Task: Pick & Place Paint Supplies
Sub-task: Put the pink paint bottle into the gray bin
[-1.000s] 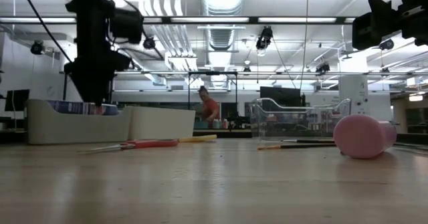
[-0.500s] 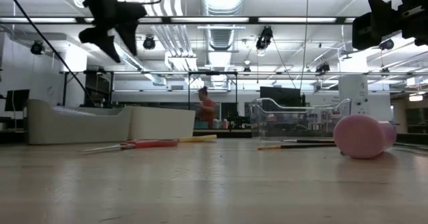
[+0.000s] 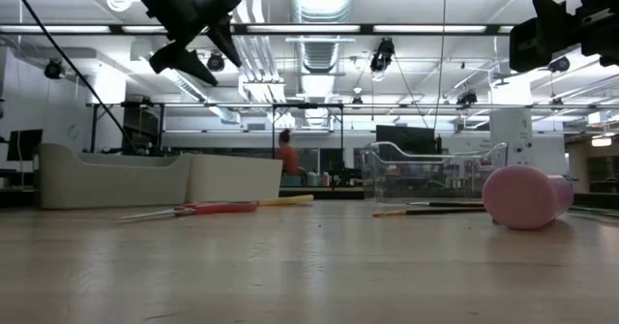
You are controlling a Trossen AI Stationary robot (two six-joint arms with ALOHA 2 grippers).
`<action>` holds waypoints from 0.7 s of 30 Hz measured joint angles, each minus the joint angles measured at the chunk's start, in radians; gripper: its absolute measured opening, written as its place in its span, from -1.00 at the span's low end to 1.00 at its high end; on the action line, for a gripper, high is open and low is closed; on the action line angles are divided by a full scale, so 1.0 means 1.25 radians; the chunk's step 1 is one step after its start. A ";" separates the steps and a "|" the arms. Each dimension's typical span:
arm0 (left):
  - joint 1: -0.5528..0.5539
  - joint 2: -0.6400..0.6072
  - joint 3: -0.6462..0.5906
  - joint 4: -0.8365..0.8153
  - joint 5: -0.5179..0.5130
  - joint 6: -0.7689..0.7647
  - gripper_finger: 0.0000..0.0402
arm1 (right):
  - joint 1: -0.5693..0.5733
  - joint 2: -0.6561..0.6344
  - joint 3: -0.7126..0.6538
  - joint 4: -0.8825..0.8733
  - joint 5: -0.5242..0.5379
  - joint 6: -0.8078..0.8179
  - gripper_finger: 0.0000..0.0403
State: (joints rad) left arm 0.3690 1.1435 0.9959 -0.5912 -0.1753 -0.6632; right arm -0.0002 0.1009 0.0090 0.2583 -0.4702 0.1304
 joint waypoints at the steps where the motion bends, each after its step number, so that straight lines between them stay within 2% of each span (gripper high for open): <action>1: -0.015 0.000 -0.009 0.018 0.000 0.000 0.51 | 0.000 0.000 0.000 0.000 0.000 0.000 -0.07; 9: -0.132 0.000 -0.082 0.131 -0.007 -0.019 0.51 | 0.000 0.000 0.000 0.000 0.000 0.000 -0.07; 17: -0.217 0.001 -0.174 0.405 -0.031 -0.017 0.51 | 0.000 0.000 0.000 0.000 0.000 0.000 -0.07; 21: -0.257 0.036 -0.175 0.457 -0.076 -0.019 0.51 | 0.000 0.000 0.000 0.000 0.000 0.000 -0.07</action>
State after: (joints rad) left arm 0.0473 1.1890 0.7767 -0.0199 -0.2698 -0.6873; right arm -0.0006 0.1013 0.0090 0.2584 -0.4702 0.1303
